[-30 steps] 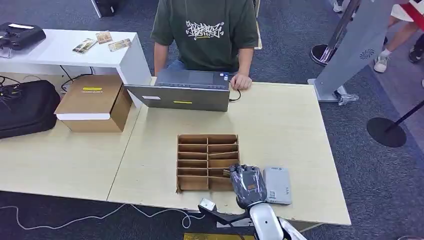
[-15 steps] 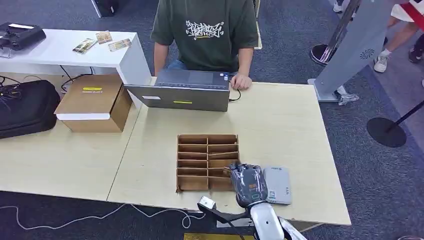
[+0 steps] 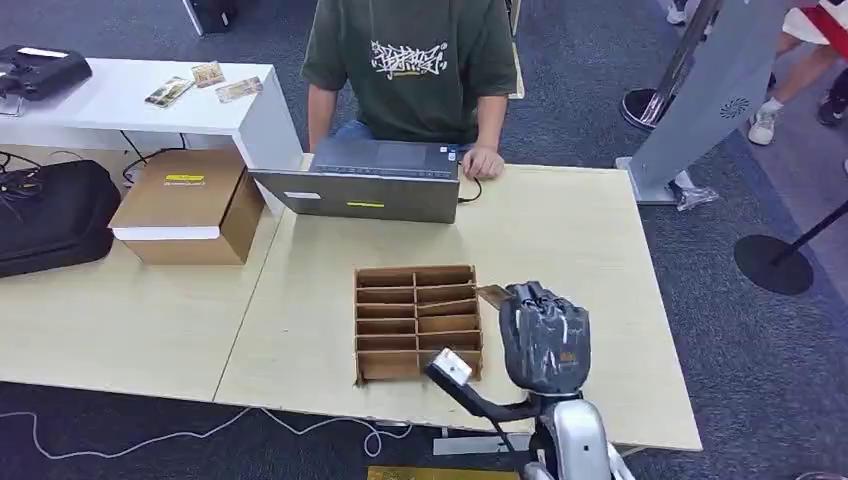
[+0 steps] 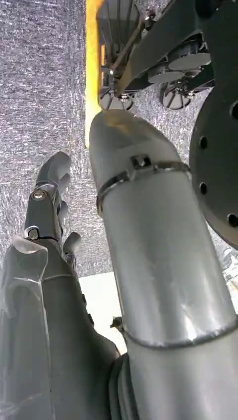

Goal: Pass the card to the sensor for recognition and then transmit it.

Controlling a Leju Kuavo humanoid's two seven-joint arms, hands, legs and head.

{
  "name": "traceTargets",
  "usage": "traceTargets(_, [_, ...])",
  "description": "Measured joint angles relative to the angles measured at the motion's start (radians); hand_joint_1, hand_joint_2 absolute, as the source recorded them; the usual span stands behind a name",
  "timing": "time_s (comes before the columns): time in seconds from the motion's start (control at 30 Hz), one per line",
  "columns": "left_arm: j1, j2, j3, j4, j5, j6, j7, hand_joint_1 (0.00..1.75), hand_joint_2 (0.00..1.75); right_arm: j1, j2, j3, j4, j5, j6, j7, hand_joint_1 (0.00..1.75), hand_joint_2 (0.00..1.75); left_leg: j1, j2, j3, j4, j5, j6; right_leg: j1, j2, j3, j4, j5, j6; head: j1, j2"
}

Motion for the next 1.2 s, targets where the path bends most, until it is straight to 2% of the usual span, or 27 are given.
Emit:
traceTargets(0.07, [0.0,-0.005,0.0,0.0,0.0,0.002,-0.003,0.0,0.0,0.026,0.052,-0.075,-0.029,-0.047,-0.032,-0.057,1.75,1.75,0.0,0.0,0.0,0.0,0.0,0.0,0.0,0.0,0.0,0.0,-0.001,-0.001,0.0,0.0])
traceTargets(0.27, [0.0,-0.015,0.0,0.0,-0.009,0.013,-0.007,0.0,0.0,0.089,0.154,-0.227,-0.089,-0.204,-0.079,-0.124,1.75,1.75,0.0,0.0,0.0,0.0,0.0,0.0,0.0,0.0,0.0,0.0,-0.001,-0.001,0.0,0.0])
traceTargets(0.37, [-0.001,-0.018,0.0,0.0,-0.014,0.017,-0.007,0.0,0.0,0.111,0.182,-0.277,-0.111,-0.302,-0.094,-0.148,1.75,1.75,0.0,0.0,0.0,0.0,0.0,0.0,0.0,0.0,0.0,0.0,-0.001,-0.001,0.0,0.0])
traceTargets(0.47, [-0.002,-0.019,0.0,0.0,-0.018,0.018,0.003,0.0,0.0,0.129,0.215,-0.329,-0.139,-0.475,-0.105,-0.175,1.75,1.75,0.0,0.0,0.0,0.0,0.0,0.0,0.0,0.0,0.0,0.0,-0.001,-0.001,0.0,0.0])
traceTargets(0.63, [-0.005,-0.019,0.0,0.0,-0.028,0.022,0.011,0.0,0.0,0.143,0.258,-0.41,-0.179,-0.609,-0.123,-0.222,1.75,1.75,0.0,0.0,0.0,0.0,0.0,0.0,0.0,0.0,0.0,0.0,-0.001,-0.001,0.0,0.0])
traceTargets(0.87, [-0.008,-0.019,0.0,0.0,-0.042,0.031,0.015,0.0,0.0,0.146,0.267,-0.459,-0.2,-0.622,-0.165,-0.259,1.75,1.75,0.0,0.0,0.0,0.0,0.0,0.0,0.0,0.0,0.001,0.0,-0.001,-0.001,0.0,0.0])
traceTargets(1.03, [-0.013,-0.019,0.0,0.0,-0.056,0.034,0.018,0.0,0.0,0.13,0.267,-0.469,-0.2,-0.56,-0.216,-0.268,1.75,1.75,0.0,0.0,0.0,0.0,0.0,0.0,0.0,0.0,0.001,0.0,-0.001,-0.001,0.0,0.0])
traceTargets(1.2, [-0.017,-0.019,0.0,0.0,-0.078,0.036,0.018,0.0,0.0,0.086,0.26,-0.471,-0.185,-0.481,-0.245,-0.25,1.75,1.75,0.0,0.0,0.001,0.0,0.0,0.0,0.0,0.0,0.001,0.0,-0.001,-0.001,0.0,0.0])
